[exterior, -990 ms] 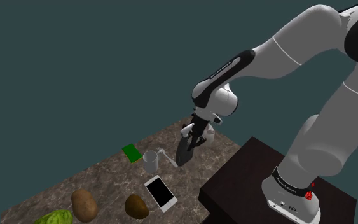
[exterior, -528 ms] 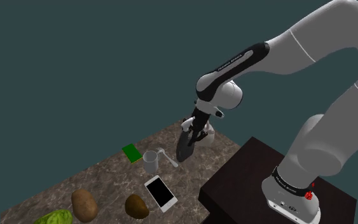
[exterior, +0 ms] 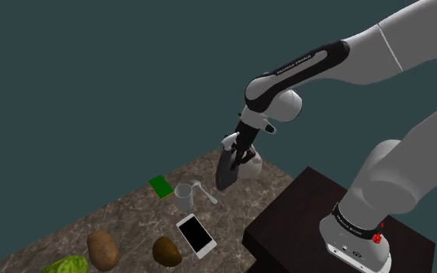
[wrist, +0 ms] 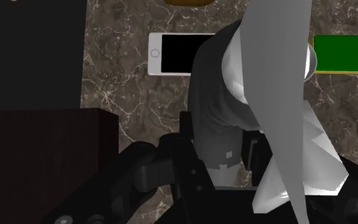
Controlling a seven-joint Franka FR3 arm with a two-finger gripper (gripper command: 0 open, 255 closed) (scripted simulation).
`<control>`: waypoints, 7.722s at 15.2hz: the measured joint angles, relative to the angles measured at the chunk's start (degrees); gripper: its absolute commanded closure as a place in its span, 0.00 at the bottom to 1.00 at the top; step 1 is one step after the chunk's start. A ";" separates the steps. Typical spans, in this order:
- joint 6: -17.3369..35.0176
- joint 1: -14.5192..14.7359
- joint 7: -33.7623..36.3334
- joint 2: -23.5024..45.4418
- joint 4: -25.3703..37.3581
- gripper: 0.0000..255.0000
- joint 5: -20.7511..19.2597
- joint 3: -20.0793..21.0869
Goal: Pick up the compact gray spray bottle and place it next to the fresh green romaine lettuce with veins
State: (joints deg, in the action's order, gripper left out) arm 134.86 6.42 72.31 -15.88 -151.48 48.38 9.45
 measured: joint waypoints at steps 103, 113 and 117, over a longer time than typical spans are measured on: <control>16.09 45.25 92.20 70.08 80.16 1.00 -62.55 15.55; 20.24 46.07 91.87 75.08 81.01 1.00 -63.36 14.34; 21.38 46.55 91.66 77.38 82.20 1.00 -63.61 13.89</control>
State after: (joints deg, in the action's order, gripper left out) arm 156.25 52.97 163.97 61.50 -69.27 -15.22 23.34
